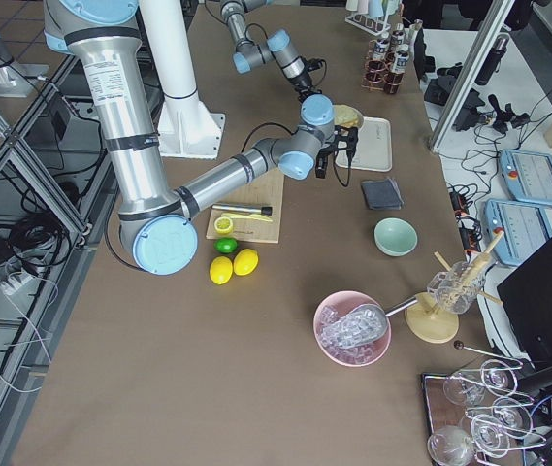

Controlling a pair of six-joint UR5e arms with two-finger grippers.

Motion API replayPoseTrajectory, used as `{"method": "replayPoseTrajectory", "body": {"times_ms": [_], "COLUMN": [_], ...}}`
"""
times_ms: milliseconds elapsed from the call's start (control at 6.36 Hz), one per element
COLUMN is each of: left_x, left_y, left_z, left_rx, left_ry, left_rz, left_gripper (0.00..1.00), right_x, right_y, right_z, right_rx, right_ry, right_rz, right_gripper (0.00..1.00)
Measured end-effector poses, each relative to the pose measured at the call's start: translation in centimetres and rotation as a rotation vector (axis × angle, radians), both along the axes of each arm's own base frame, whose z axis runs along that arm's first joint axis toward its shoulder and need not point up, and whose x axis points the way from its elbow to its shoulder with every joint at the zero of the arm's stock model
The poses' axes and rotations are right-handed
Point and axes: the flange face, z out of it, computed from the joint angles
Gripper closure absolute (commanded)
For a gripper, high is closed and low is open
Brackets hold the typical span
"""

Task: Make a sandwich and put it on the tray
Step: 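Carry the plate with the left gripper onto the rabbit-print tray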

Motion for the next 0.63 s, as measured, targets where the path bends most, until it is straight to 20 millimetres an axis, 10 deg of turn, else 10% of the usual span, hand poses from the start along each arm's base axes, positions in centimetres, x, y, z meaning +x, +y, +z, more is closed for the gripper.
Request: {"method": "replayPoseTrajectory", "body": {"times_ms": [315, 629], "left_x": [1.6, 2.5], "left_y": [-6.8, -8.9], "left_z": [1.4, 2.9], "left_rx": [-0.009, -0.011], "left_ry": [-0.032, -0.054], "left_rz": [-0.06, -0.058], "left_gripper": [1.0, 1.0], "right_x": [-0.2, -0.3], "right_y": [-0.1, -0.1], "right_z": [0.1, 0.1], "right_rx": [-0.001, 0.0], "right_ry": [0.002, 0.005], "right_rz": [-0.001, 0.003], "right_gripper": [0.0, 0.0]}}
